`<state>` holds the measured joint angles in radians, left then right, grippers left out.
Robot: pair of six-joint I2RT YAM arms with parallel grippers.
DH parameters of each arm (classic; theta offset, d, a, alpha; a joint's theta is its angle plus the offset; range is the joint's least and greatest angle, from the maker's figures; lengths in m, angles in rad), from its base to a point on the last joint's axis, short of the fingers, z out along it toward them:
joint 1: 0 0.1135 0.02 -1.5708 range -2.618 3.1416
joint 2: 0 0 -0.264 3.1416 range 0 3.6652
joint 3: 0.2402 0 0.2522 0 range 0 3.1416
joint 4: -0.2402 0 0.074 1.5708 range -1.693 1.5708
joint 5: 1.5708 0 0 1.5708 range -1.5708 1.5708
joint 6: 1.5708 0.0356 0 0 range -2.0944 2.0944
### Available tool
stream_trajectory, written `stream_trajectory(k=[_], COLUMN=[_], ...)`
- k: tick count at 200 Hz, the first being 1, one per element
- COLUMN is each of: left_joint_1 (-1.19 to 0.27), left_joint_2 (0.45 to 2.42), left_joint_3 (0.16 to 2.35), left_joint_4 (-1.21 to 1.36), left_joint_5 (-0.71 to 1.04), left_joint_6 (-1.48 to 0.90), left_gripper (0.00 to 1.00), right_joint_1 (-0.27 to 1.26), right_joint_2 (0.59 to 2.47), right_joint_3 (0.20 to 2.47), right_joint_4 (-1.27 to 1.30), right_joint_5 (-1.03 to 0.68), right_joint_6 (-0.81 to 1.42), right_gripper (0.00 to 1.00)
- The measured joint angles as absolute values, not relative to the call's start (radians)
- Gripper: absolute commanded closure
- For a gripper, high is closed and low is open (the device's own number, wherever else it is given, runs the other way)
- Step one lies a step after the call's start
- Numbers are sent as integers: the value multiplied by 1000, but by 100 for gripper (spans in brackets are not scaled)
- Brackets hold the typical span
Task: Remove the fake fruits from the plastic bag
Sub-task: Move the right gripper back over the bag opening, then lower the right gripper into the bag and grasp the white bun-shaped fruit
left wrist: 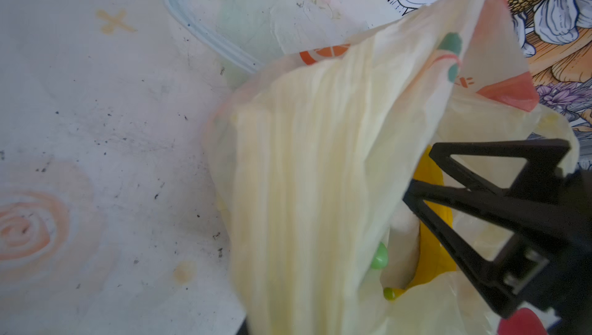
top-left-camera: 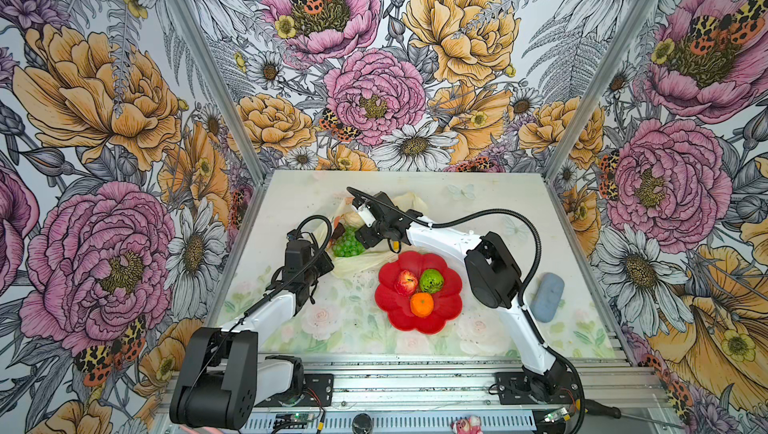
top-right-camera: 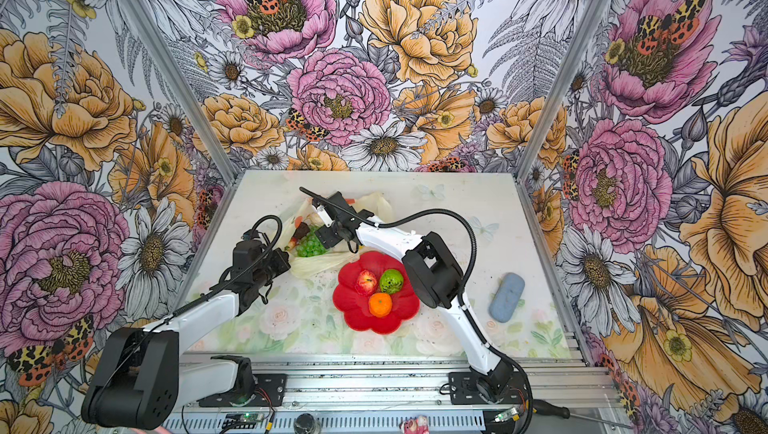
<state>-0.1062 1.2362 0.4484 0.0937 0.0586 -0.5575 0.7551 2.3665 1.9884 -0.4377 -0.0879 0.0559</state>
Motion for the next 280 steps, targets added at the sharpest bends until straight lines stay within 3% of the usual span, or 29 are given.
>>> stream_trajectory(k=[120,198,280], left_joint_1=[-168,-168,-166], left_joint_2=[1050,1049,1005], left_joint_3=[377,377,376], left_joint_4=[1,-21,-29], left_joint_5=[68,64,64], left_joint_6=[-627,-626,-631], left_gripper=[93,93,93], right_joint_1=[735,741,751], right_joint_2=[2634,2647,2701], right_joint_3=[2396,2444,2476], right_joint_4=[-456,-527,-590], right_joint_5=[-115,-218,-217], right_joint_6=[66,105,177], right_gripper=[17,21,23])
